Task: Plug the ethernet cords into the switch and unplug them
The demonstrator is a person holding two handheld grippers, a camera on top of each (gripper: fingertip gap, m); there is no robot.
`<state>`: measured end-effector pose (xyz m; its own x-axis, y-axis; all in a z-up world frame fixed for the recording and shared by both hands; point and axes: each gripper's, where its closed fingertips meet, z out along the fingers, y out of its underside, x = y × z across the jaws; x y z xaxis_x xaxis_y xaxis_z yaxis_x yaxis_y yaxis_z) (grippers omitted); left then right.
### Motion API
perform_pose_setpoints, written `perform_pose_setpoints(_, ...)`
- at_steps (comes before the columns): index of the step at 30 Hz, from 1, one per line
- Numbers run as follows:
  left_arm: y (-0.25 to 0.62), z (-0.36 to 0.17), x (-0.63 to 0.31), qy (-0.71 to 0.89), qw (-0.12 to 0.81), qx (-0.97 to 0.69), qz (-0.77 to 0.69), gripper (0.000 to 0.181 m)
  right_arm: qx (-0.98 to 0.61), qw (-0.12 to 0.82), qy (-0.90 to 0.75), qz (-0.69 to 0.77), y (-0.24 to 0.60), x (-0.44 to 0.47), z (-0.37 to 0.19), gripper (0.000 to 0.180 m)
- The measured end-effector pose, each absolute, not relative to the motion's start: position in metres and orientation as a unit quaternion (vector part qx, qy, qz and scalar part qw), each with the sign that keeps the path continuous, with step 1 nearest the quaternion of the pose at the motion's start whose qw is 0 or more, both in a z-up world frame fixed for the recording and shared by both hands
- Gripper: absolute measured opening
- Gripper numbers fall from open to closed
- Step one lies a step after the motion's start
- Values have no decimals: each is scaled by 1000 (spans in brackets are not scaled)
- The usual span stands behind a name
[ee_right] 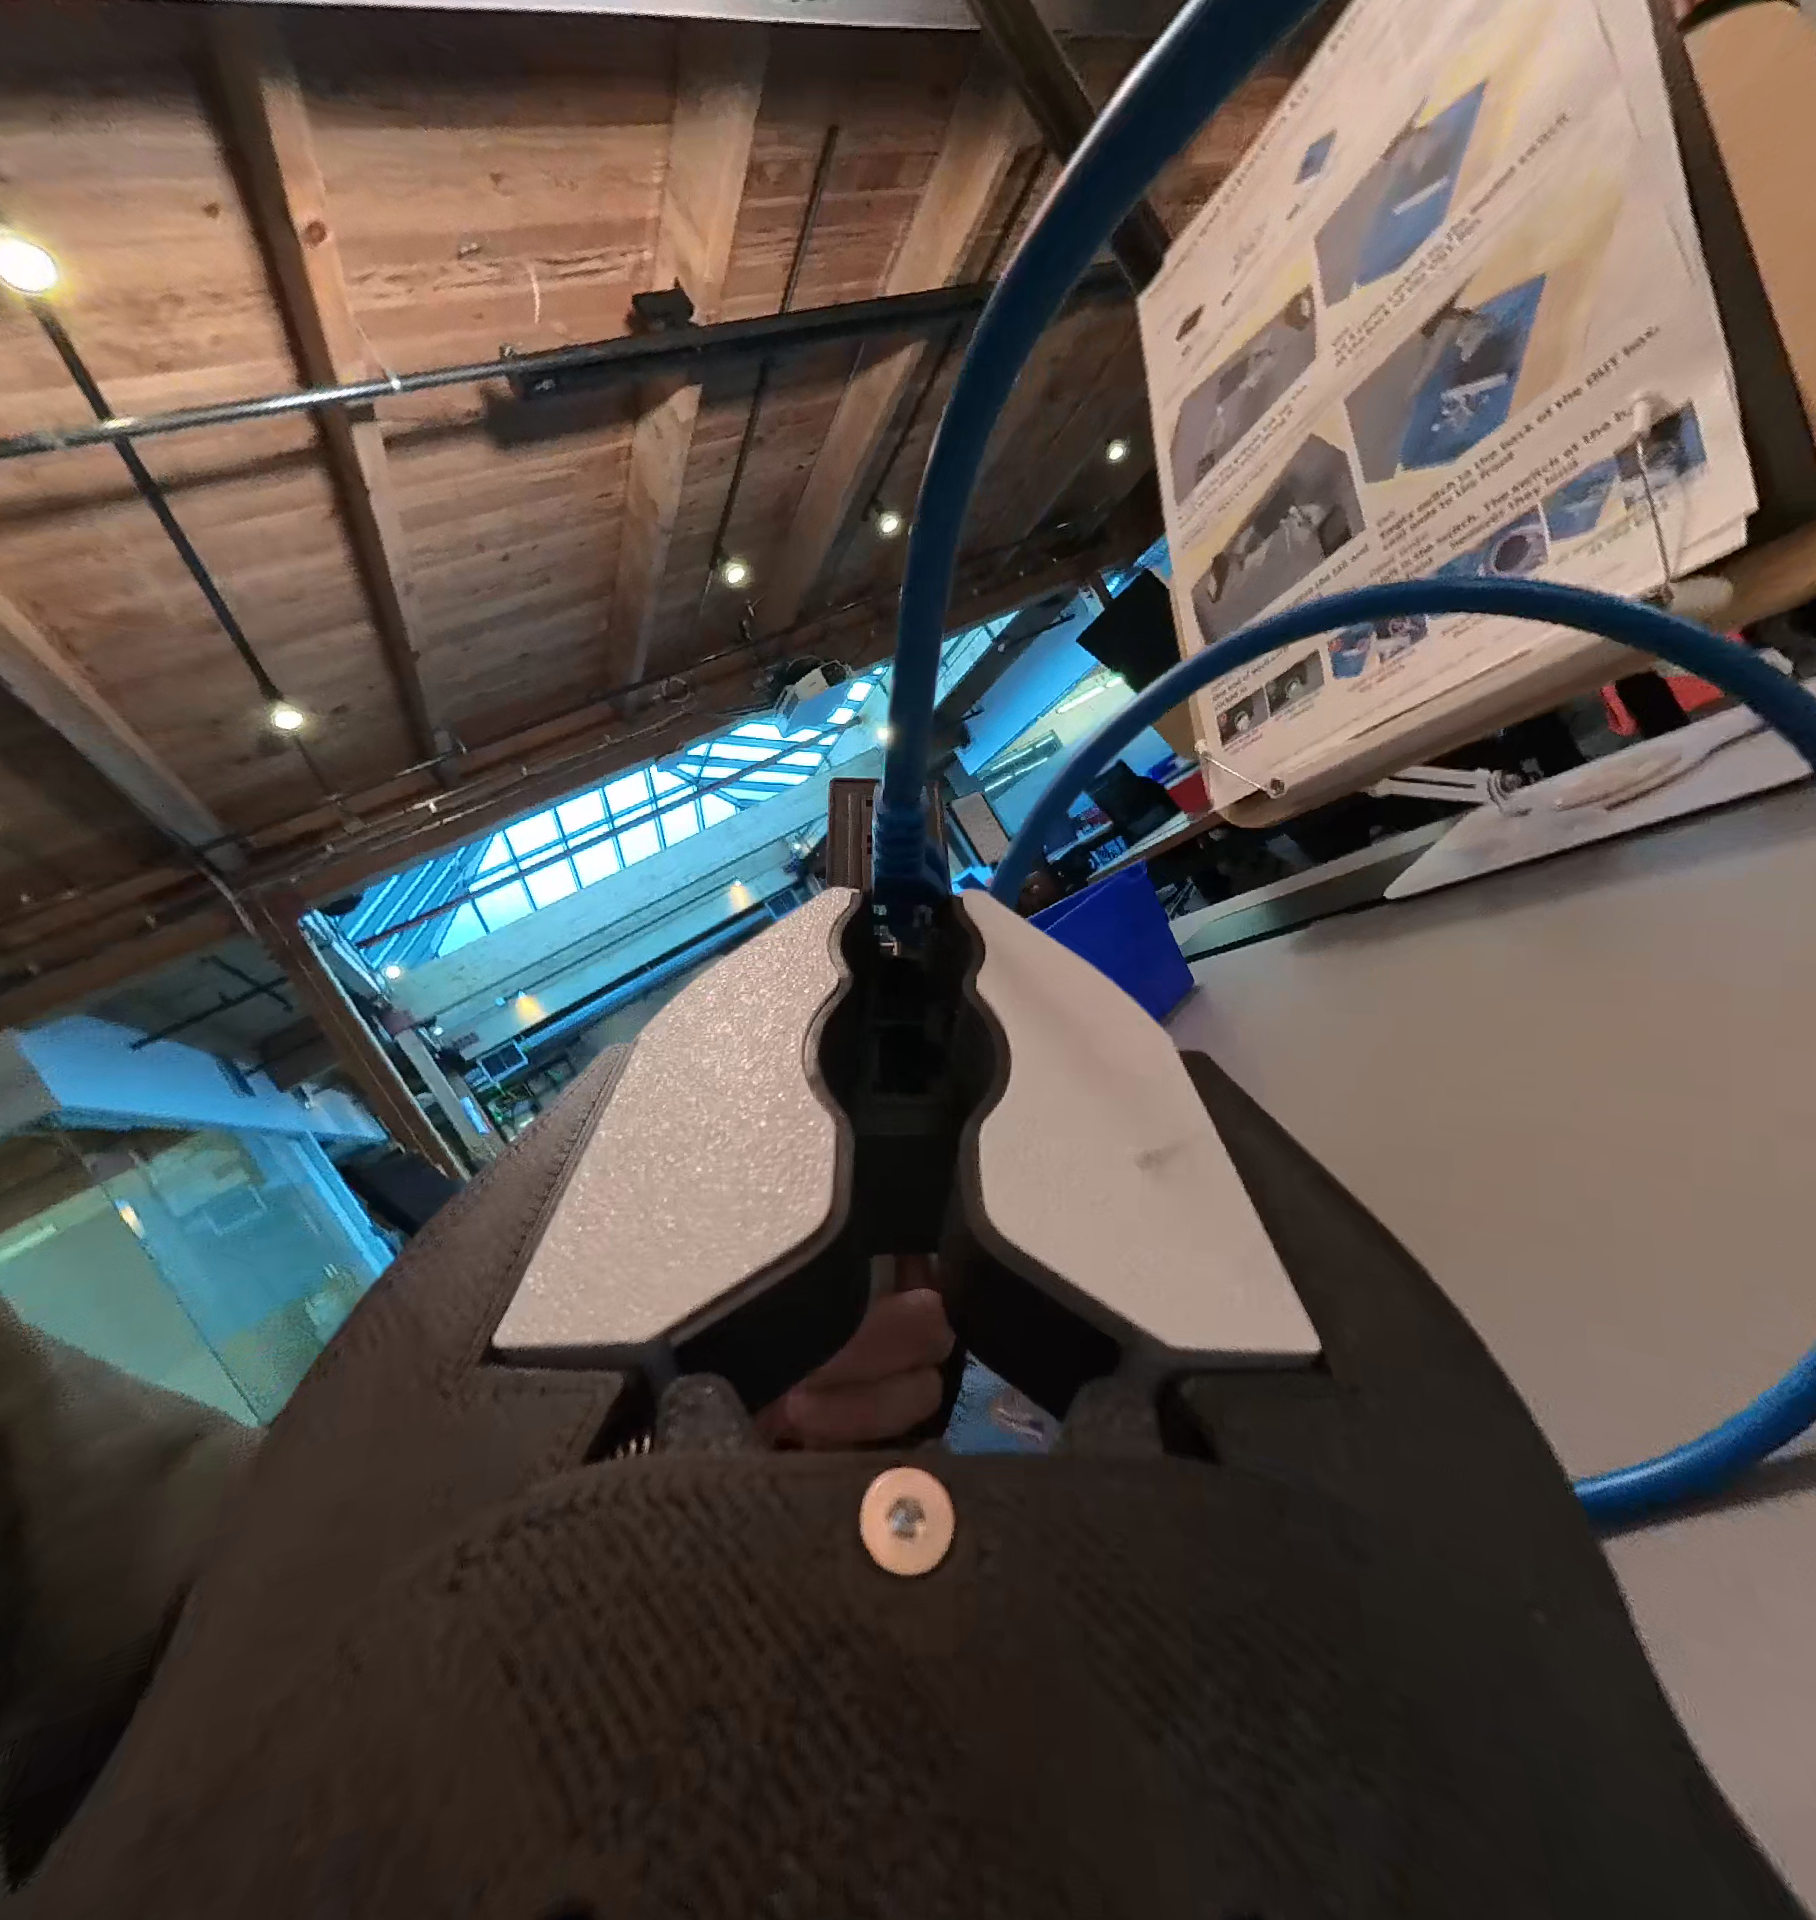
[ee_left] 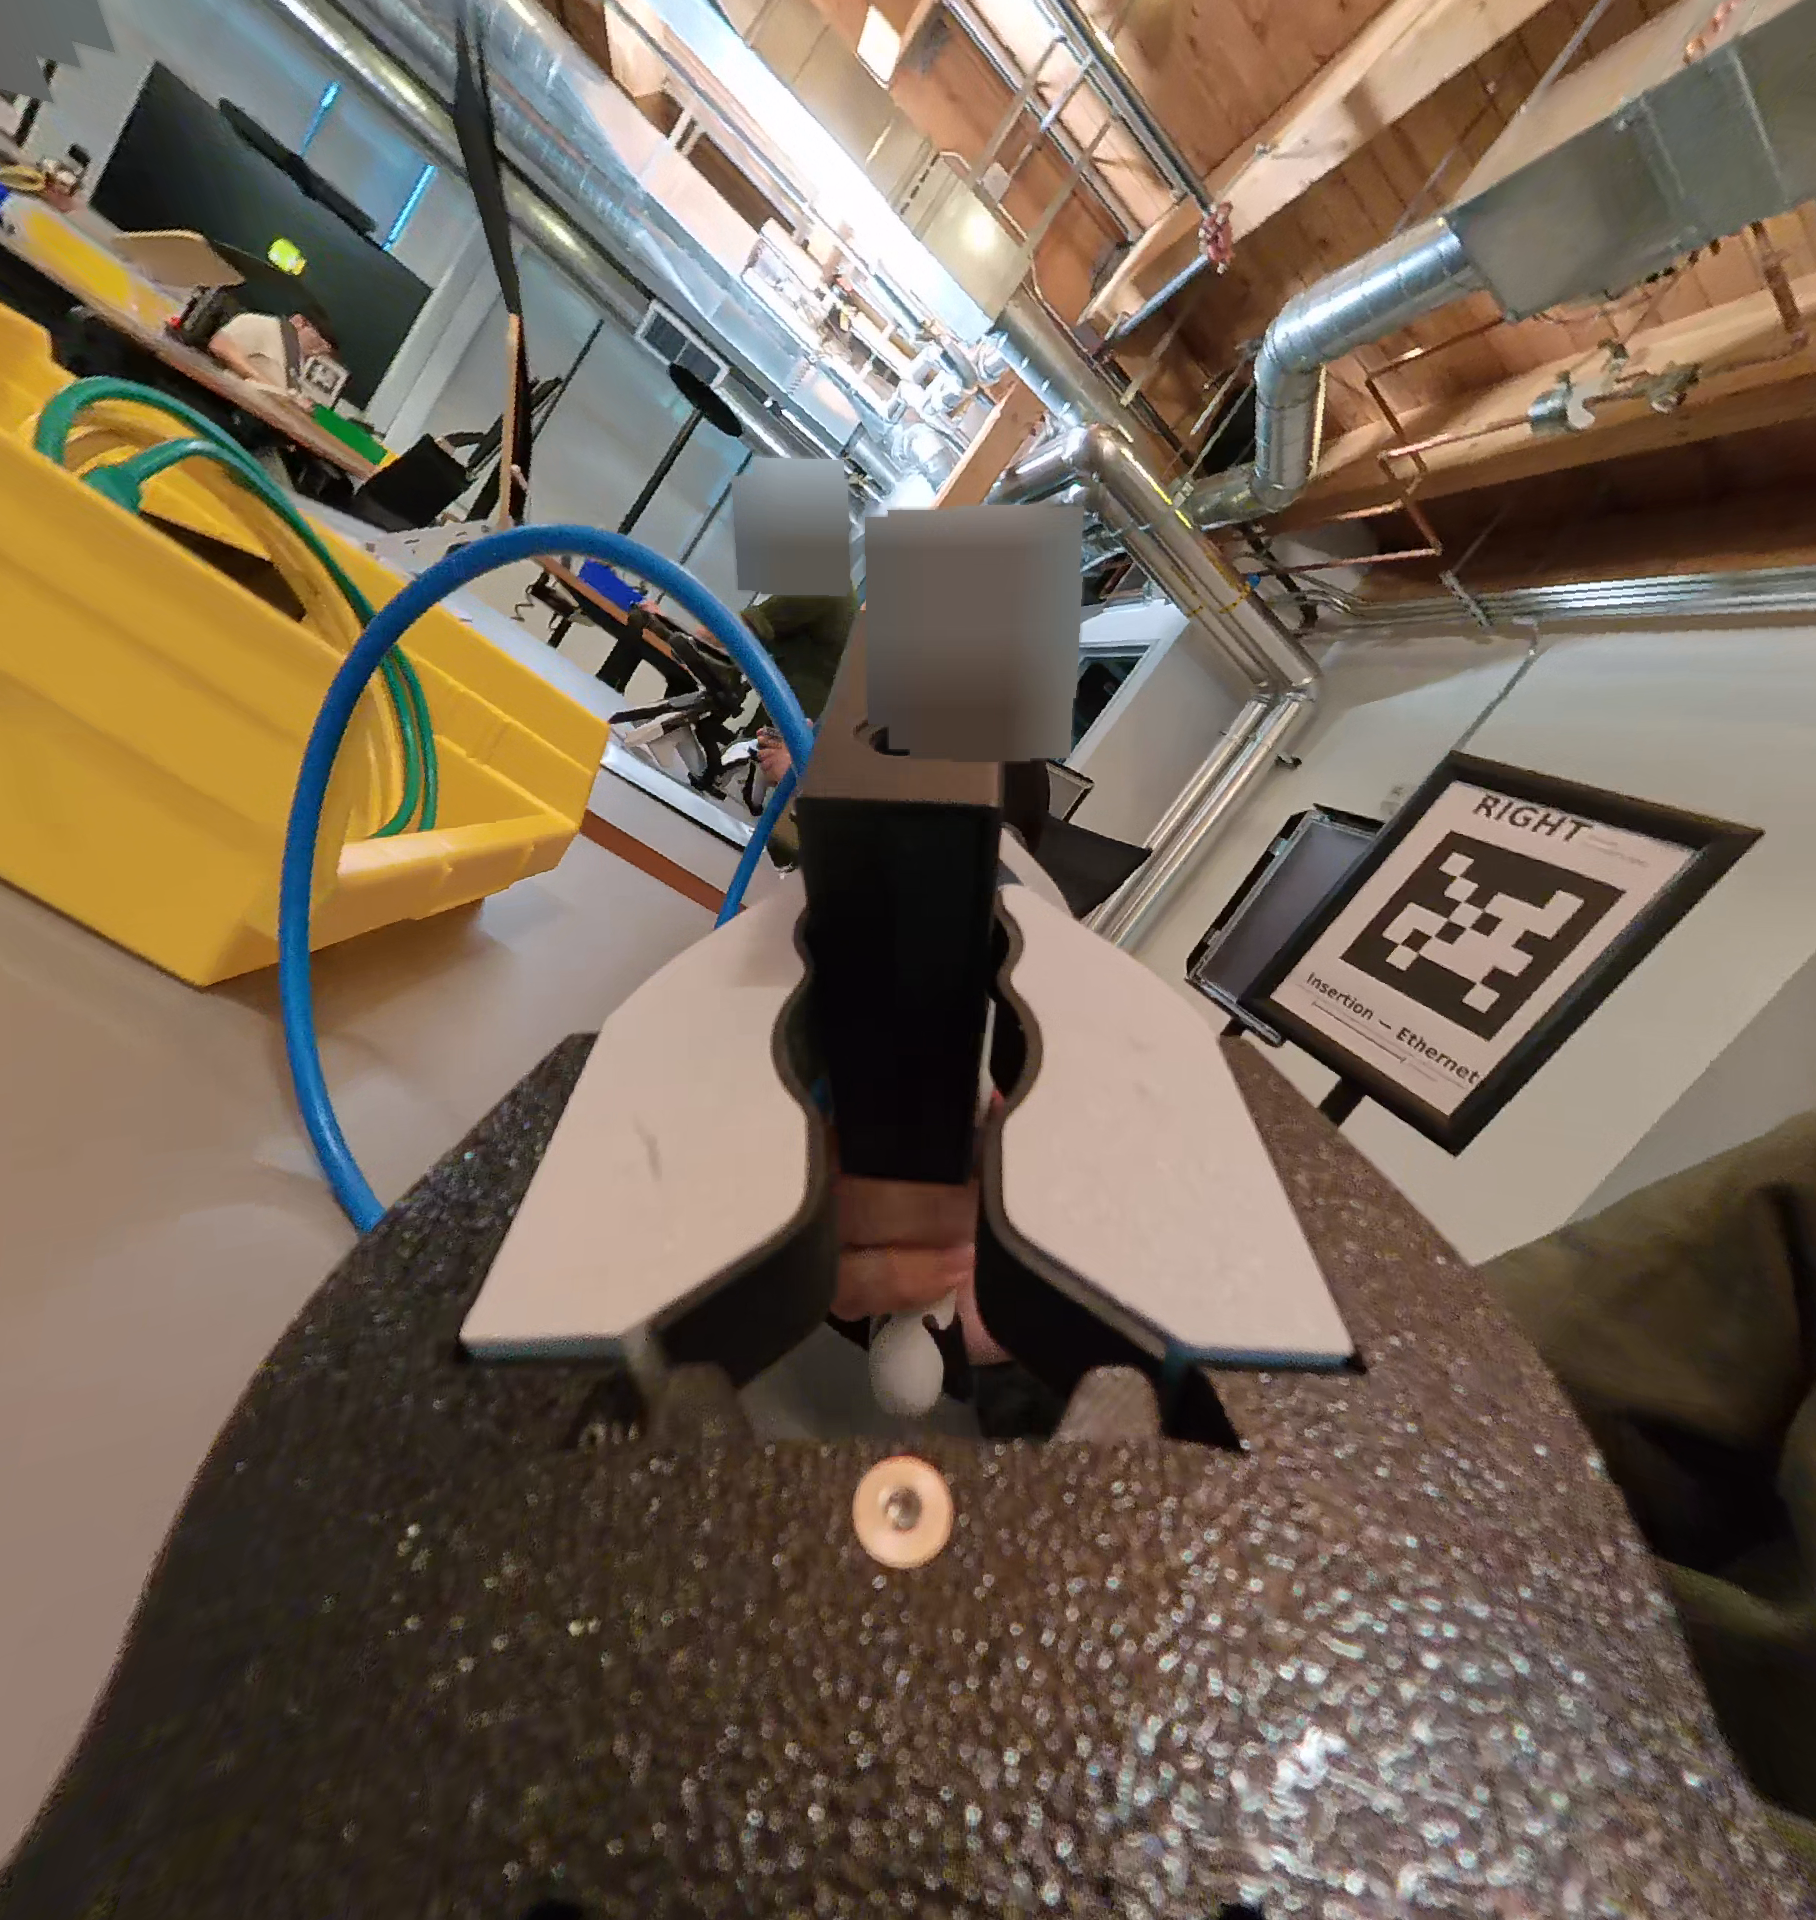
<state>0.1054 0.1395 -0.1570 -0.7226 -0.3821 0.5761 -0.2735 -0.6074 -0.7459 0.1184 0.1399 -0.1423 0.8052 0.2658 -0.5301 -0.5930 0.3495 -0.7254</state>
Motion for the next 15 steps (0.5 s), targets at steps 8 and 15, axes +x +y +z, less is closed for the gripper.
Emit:
perform_pose_setpoints(8, 135, -158, 104, 446, 41, -354, -821, 27, -510, 806, 145, 264, 135, 116, -142, 14)
perform_pose_setpoints(15, 131, -157, 102, 417, -13, -344, -841, 28, -533, 800, 127, 243, 134, 115, -140, 14)
